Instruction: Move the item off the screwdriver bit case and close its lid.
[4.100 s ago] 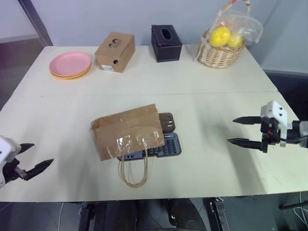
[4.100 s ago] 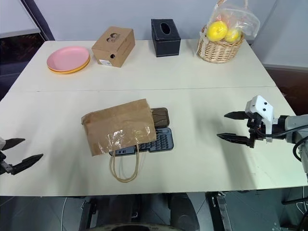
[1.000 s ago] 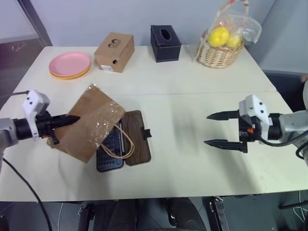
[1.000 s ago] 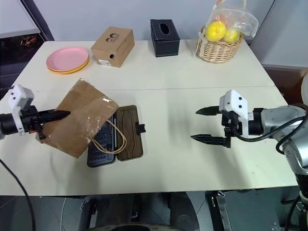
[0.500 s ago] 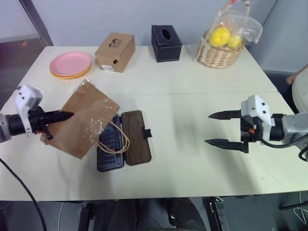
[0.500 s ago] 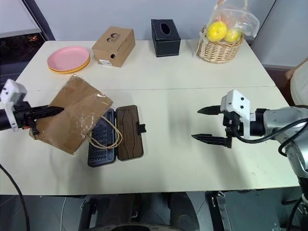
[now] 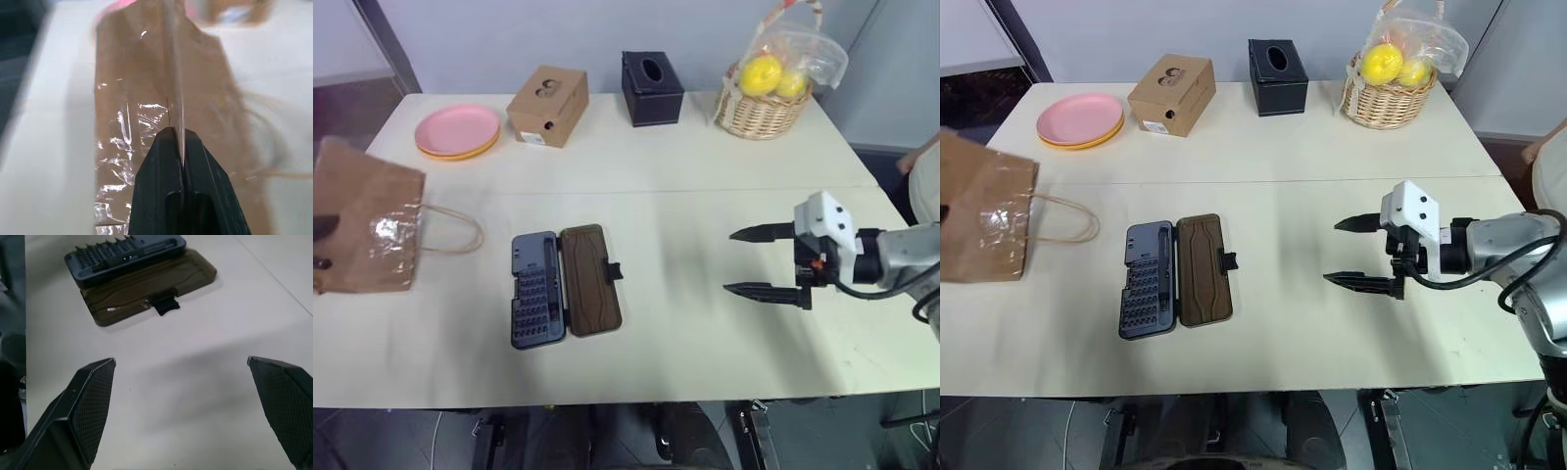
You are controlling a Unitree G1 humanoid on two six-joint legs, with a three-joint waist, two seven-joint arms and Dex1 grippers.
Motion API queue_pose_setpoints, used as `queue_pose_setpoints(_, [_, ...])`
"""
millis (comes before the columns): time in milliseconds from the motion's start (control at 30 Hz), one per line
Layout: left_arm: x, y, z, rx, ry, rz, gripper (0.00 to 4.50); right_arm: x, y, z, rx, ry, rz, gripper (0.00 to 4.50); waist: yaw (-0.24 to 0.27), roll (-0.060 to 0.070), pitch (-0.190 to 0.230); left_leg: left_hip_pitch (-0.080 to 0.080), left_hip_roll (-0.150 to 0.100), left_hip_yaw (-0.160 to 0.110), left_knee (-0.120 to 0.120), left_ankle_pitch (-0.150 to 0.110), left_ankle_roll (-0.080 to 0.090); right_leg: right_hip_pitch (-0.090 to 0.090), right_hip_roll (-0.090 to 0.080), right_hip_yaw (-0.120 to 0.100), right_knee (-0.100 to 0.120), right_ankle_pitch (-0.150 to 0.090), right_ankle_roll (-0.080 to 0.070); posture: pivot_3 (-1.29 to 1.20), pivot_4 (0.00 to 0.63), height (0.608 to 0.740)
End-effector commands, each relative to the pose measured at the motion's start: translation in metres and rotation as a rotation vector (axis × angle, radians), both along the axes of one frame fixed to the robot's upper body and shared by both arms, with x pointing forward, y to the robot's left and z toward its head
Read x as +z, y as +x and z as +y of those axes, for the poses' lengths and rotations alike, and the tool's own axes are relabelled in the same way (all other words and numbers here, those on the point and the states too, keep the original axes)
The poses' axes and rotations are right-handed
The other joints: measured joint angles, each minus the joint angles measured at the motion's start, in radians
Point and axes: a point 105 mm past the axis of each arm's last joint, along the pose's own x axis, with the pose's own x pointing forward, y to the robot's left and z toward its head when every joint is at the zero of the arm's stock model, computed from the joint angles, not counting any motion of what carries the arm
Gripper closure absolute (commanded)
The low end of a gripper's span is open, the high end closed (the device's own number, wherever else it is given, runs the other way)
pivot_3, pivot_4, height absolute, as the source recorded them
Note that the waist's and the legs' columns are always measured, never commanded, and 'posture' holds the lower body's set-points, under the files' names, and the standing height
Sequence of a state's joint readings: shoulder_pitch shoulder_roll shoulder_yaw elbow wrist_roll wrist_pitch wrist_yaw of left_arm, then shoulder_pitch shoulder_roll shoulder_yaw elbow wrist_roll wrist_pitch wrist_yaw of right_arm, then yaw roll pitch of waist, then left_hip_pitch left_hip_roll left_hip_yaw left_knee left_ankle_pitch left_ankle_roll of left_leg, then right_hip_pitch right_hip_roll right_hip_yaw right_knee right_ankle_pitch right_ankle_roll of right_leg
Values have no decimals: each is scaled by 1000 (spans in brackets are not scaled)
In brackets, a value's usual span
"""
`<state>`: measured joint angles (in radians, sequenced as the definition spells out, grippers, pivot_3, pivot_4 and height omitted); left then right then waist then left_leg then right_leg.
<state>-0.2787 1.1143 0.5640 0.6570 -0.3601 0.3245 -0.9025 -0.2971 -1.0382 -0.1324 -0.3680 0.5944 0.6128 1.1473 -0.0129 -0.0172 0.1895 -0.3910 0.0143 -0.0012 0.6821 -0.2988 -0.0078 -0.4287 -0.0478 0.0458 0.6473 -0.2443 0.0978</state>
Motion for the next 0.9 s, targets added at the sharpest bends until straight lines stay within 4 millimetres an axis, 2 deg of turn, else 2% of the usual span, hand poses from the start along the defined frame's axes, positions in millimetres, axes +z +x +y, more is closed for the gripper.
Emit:
queue_pose_setpoints(33, [-7,-2,9,44,119,38,4488,8,0,5,24,16,-30,0,3,-1,0,0,0,0,0,0,0,0,0,0,0,0,0,0,150,740])
queue_pose_setpoints(200, [-39,-3,5,25,176,133,4488,9,0,7,33,13,-29,0,1,-1,-1,0,0,0,0,0,0,0,-1,0,0,0,0,0,150,740])
queue_pose_setpoints(333, [-42,-9,10,49,164,141,4488,10,-2,8,35,15,-27,0,-4,-1,-1,0,0,-1,0,0,0,0,-1,0,0,0,0,0,150,740])
queue_pose_setpoints(433, [-40,-17,15,55,139,148,3659,10,-4,9,34,25,-18,0,-7,-1,-1,0,1,-1,0,0,0,0,-1,0,0,0,0,0,150,740])
queue_pose_setpoints(533, [-35,-24,18,41,198,160,2147,9,-6,10,35,30,-9,0,-5,-1,-1,0,1,-1,0,0,0,0,-1,0,0,0,0,0,150,740])
queue_pose_setpoints(600, [-19,-29,22,37,224,139,1109,5,-8,13,41,31,8,0,-4,-1,-1,0,1,-1,0,0,0,0,-3,0,0,0,0,0,150,740])
queue_pose_setpoints(633, [-5,-32,22,20,228,117,737,2,-8,15,40,31,21,0,-3,-2,-1,0,1,-1,0,0,0,0,-3,0,0,0,0,0,150,740])
queue_pose_setpoints(700, [14,-34,16,-26,217,79,737,-2,-9,17,33,31,35,0,-2,-4,-1,0,1,-1,0,0,0,0,-3,-1,0,-1,-2,0,150,740])
queue_pose_setpoints(767, [34,-37,3,-128,205,42,737,-6,-7,20,16,32,53,0,1,-4,-1,0,1,-1,0,0,0,0,-4,-1,0,-1,-3,0,150,740])
queue_pose_setpoints(833, [56,-41,-17,-250,191,30,737,-11,-4,26,-9,40,75,0,0,-4,-1,0,0,-1,0,0,-1,0,-7,-1,0,-2,-4,0,150,740])
queue_pose_setpoints(900, [70,-47,-41,-386,177,64,737,-16,-3,34,-32,56,111,0,-4,-4,-1,0,0,-1,-1,0,-1,0,-8,-2,-1,-3,-6,0,150,740])
